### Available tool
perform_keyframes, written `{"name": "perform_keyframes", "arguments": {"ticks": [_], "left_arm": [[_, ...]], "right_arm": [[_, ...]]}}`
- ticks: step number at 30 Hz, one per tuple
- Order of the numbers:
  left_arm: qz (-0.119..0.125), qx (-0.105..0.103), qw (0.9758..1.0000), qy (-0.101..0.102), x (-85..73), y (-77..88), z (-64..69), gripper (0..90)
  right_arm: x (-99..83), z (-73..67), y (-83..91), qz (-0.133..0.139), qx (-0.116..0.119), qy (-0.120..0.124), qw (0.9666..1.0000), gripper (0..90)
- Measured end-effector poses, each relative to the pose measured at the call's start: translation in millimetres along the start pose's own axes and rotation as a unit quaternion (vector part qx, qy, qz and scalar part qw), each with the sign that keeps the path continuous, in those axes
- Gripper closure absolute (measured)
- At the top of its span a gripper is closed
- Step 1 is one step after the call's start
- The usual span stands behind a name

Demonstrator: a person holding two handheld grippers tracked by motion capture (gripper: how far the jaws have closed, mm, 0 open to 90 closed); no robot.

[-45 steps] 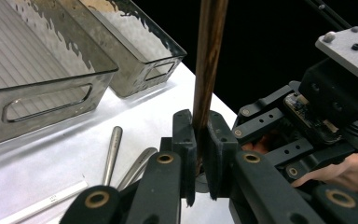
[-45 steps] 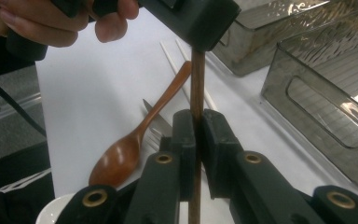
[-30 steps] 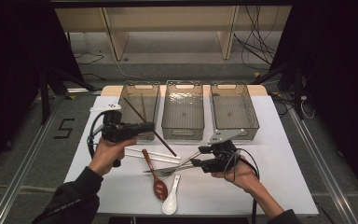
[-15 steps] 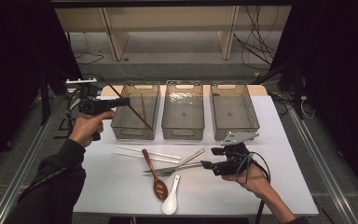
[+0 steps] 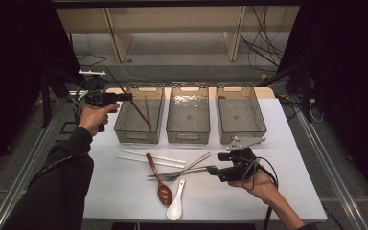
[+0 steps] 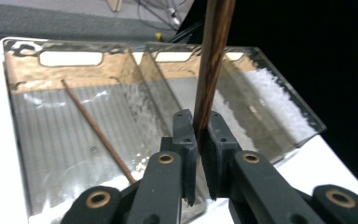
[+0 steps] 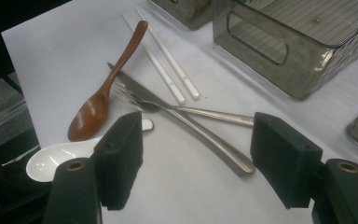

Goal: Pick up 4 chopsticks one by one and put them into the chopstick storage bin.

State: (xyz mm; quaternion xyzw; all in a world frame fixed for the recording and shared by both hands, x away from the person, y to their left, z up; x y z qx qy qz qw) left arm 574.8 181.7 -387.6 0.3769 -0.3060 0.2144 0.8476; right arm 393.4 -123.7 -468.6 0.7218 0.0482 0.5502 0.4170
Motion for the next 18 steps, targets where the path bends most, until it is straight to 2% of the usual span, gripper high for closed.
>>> {"name": "perform_keyframes", "arguments": {"ticks": [8, 18], "left_arm": [[-0.021, 0.009, 0.9997, 0.011, -6.0, -17.2, -6.3, 83.7], [-0.035, 0.02, 0.999, 0.017, -16.3, -26.4, -15.0, 83.6]], "right_arm": [[0.2, -0.7, -1.1, -0.003, 0.002, 0.002, 1.0, 34.9], [-0.4, 0.3, -0.7, -0.002, 0.002, 0.002, 1.0, 34.9]]}}
Point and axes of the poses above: each handheld gripper's, and its own axes: y roughly backward along the jaws, x roughly out of its top, z roughly to its right, the point moved 10 cm from there along -y, roughly forward along the jaws, and after that the axes turned 7 degrees about y, right-handed, at the moved point
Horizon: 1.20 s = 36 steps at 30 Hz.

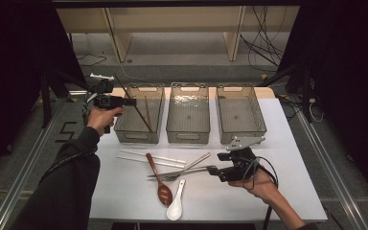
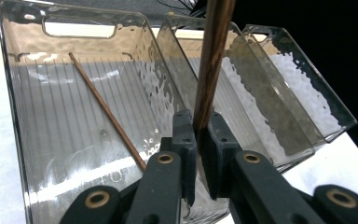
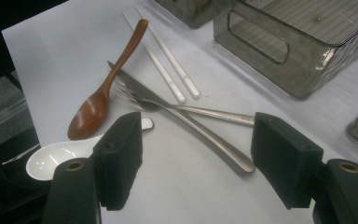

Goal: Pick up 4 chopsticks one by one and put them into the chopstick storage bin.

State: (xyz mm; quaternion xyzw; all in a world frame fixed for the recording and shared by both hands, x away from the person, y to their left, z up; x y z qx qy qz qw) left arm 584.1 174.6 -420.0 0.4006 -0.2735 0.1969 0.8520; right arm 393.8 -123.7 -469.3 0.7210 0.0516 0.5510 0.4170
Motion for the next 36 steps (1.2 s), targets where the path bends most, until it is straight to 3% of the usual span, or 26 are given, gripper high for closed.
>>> {"name": "perform_keyframes", "arguments": {"ticks": [23, 36], "left_arm": [[-0.02, 0.018, 0.9996, -0.007, -11.0, -14.7, -5.4, 83.4], [-0.023, 0.024, 0.9995, -0.001, -11.9, -20.0, -7.8, 83.1]], "right_arm": [[0.7, -0.3, -0.3, -0.001, 0.001, 0.002, 1.0, 34.7], [0.4, -0.6, -0.6, -0.002, 0.002, 0.0, 1.0, 34.6]]}}
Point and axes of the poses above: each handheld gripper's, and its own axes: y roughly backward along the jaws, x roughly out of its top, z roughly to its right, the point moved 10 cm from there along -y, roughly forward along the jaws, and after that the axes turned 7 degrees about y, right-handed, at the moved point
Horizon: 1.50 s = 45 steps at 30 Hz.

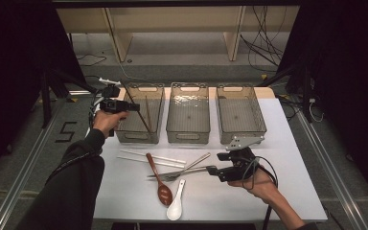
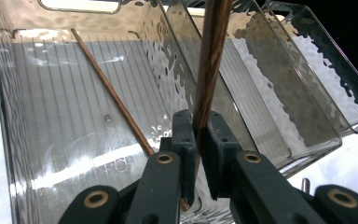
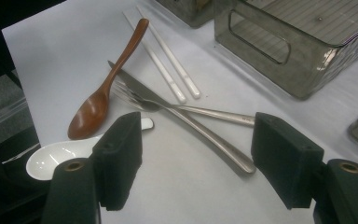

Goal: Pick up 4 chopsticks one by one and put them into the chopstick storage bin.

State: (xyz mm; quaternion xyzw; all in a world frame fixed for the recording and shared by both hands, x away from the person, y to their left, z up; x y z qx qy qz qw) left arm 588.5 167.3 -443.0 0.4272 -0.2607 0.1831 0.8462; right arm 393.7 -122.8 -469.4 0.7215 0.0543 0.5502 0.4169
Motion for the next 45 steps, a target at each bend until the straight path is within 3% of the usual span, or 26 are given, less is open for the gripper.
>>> {"name": "perform_keyframes", "arguments": {"ticks": [9, 14, 19, 23, 25, 29, 31, 36, 38, 41, 45], "left_arm": [[0.0, 0.024, 0.9997, -0.007, 1.6, -8.8, -0.5, 75.6], [-0.001, 0.032, 0.9994, -0.008, 2.3, -9.9, -1.2, 66.6], [0.0, 0.037, 0.9993, -0.011, 2.7, -6.9, -1.6, 51.4], [0.011, 0.019, 0.9996, -0.02, 2.5, 0.4, 7.5, 40.5], [0.011, 0.012, 0.9992, -0.038, 0.0, 6.1, 12.2, 37.4], [0.016, -0.01, 0.9985, -0.052, -5.7, 20.9, 22.8, 30.6], [0.021, -0.011, 0.9975, -0.067, -9.1, 29.0, 26.8, 27.9], [0.028, -0.02, 0.9943, -0.101, -20.3, 48.9, 33.8, 24.8], [0.03, -0.024, 0.9933, -0.108, -25.4, 55.3, 35.1, 24.0], [0.035, -0.047, 0.9922, -0.11, -33.2, 64.0, 39.4, 24.1], [0.029, -0.046, 0.9903, -0.128, -46.2, 69.6, 40.4, 22.6]], "right_arm": [[-0.5, 0.4, 0.3, 0.0, -0.001, 0.0, 1.0, 34.5], [-0.5, 0.7, 0.5, 0.0, -0.001, 0.001, 1.0, 34.5], [-0.7, 0.7, 0.3, 0.0, 0.0, 0.001, 1.0, 34.5], [-0.4, 0.5, 0.6, 0.0, 0.0, 0.001, 1.0, 34.5], [0.2, 0.6, 0.4, 0.001, 0.0, 0.0, 1.0, 34.5], [-0.9, 0.6, -0.2, -0.002, 0.0, -0.002, 1.0, 34.5], [-0.3, 0.9, -0.3, 0.0, 0.0, -0.002, 1.0, 34.4], [0.2, 0.4, -0.7, 0.0, 0.0, -0.002, 1.0, 34.3], [-0.1, -0.1, -0.8, -0.001, 0.0, -0.002, 1.0, 34.2], [0.6, 1.2, -1.3, 0.002, -0.002, 0.0, 1.0, 34.2], [0.4, 1.3, -1.7, -0.001, -0.003, -0.003, 1.0, 34.1]]}}
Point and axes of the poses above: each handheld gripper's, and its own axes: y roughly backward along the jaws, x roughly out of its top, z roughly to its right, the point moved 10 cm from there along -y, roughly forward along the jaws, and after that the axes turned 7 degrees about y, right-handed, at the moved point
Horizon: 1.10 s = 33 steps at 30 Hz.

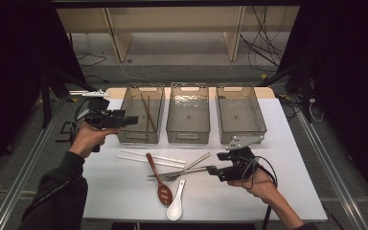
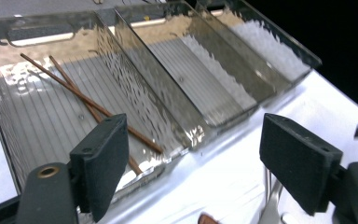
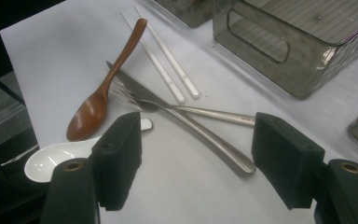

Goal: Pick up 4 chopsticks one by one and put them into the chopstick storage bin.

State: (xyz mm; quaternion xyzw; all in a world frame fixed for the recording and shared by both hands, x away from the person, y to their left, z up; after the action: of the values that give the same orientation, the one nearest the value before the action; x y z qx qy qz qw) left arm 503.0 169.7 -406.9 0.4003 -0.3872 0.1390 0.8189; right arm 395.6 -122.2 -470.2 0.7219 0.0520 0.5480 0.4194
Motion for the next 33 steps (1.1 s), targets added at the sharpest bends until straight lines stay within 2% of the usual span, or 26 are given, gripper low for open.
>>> {"name": "perform_keyframes", "arguments": {"ticks": [4, 9, 15, 22, 28, 33], "left_arm": [[0.005, -0.012, 0.9999, -0.006, -13.1, 3.2, 7.0, 19.9], [0.004, -0.007, 0.9998, -0.02, -31.8, 3.7, 14.5, 17.4], [0.009, -0.014, 0.9993, -0.033, -48.4, 6.0, 22.6, 16.7], [0.02, -0.02, 0.999, -0.034, -65.0, 6.9, 29.8, 15.9], [0.014, -0.016, 0.9988, -0.045, -74.3, 5.2, 30.6, 15.9], [0.004, -0.007, 0.9978, -0.066, -78.7, 3.6, 28.9, 15.8]], "right_arm": [[0.6, -1.7, -2.5, -0.003, 0.001, 0.002, 1.0, 34.0], [4.1, -2.4, -7.9, -0.008, 0.0, 0.008, 0.9999, 33.9], [8.1, -1.1, -13.1, -0.012, -0.005, 0.014, 0.9998, 33.9], [12.0, 4.1, -20.5, -0.018, -0.014, 0.023, 0.9995, 34.0], [13.4, 5.7, -23.5, -0.022, -0.016, 0.027, 0.9992, 34.1], [13.1, 6.6, -25.1, -0.025, -0.016, 0.026, 0.9992, 34.1]]}}
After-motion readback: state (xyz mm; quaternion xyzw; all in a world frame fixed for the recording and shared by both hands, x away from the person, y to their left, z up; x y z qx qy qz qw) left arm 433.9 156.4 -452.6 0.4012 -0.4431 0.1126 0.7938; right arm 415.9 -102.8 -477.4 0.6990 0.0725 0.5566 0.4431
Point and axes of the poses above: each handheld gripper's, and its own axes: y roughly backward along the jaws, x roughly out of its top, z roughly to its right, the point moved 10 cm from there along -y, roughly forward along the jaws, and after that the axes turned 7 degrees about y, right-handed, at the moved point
